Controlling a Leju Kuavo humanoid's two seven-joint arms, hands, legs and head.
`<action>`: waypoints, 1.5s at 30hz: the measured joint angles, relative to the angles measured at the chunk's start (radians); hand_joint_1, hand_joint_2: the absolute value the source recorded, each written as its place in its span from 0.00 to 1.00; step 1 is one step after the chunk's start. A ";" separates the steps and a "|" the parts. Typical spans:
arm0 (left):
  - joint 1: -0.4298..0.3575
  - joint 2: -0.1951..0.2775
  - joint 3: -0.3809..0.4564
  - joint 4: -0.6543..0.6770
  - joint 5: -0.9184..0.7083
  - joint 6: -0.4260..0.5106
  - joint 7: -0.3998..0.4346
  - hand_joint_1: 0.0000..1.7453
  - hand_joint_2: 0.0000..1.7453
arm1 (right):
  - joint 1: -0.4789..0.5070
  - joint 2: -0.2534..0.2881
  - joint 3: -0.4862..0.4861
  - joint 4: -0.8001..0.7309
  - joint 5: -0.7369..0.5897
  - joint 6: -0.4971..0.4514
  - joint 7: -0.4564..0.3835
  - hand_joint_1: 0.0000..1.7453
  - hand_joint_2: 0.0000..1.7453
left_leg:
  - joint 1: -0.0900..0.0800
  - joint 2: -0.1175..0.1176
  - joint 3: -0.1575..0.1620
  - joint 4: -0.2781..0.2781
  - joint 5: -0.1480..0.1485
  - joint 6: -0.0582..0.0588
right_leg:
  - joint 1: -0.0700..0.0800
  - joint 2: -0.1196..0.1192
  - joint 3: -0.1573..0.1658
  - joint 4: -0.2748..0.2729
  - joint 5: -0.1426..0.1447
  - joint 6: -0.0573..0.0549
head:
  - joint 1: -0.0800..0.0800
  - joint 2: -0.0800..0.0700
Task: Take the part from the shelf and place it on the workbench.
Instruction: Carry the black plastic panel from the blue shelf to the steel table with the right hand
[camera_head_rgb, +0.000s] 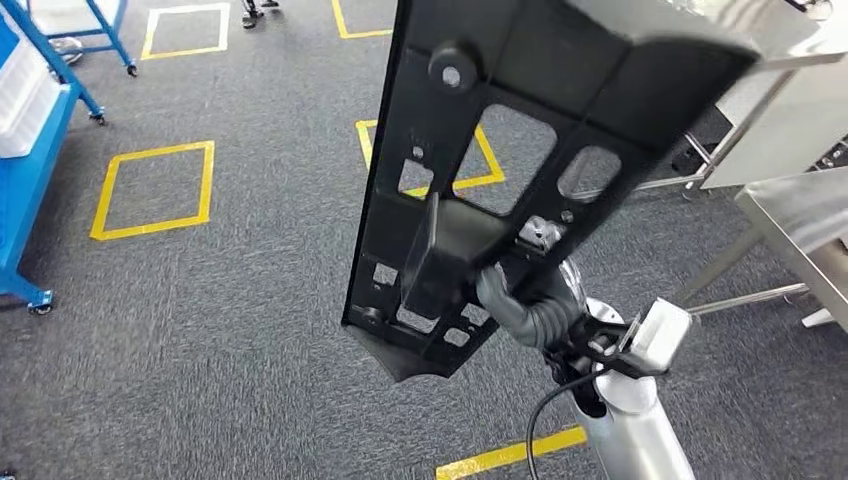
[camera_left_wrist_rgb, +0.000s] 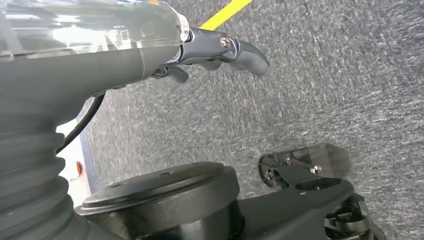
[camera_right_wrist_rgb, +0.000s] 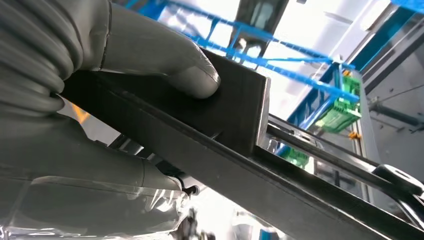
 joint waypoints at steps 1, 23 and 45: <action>-0.001 0.001 0.000 0.000 -0.004 -0.002 0.002 0.00 1.00 | 0.023 -0.003 0.000 -0.024 0.030 0.004 -0.014 1.00 1.00 | 0.002 0.003 0.004 0.001 -0.005 -0.007 | -0.001 0.013 0.002 -0.002 -0.001 -0.006 | 0.000 0.000; 0.003 0.003 -0.008 0.000 -0.017 -0.015 -0.013 0.00 1.00 | 0.156 -0.036 0.012 -0.129 0.111 0.003 -0.084 1.00 1.00 | 0.011 -0.075 -0.006 -0.008 0.013 0.036 | -0.014 0.080 -0.128 0.269 -0.124 0.032 | 0.000 0.000; -0.001 0.011 -0.008 0.000 -0.011 -0.012 -0.017 0.00 1.00 | 0.177 -0.042 0.008 -0.116 0.097 -0.009 -0.097 1.00 1.00 | 0.011 -0.173 -0.020 0.024 -0.001 0.003 | -0.012 0.185 0.013 0.004 -0.008 -0.002 | 0.000 0.000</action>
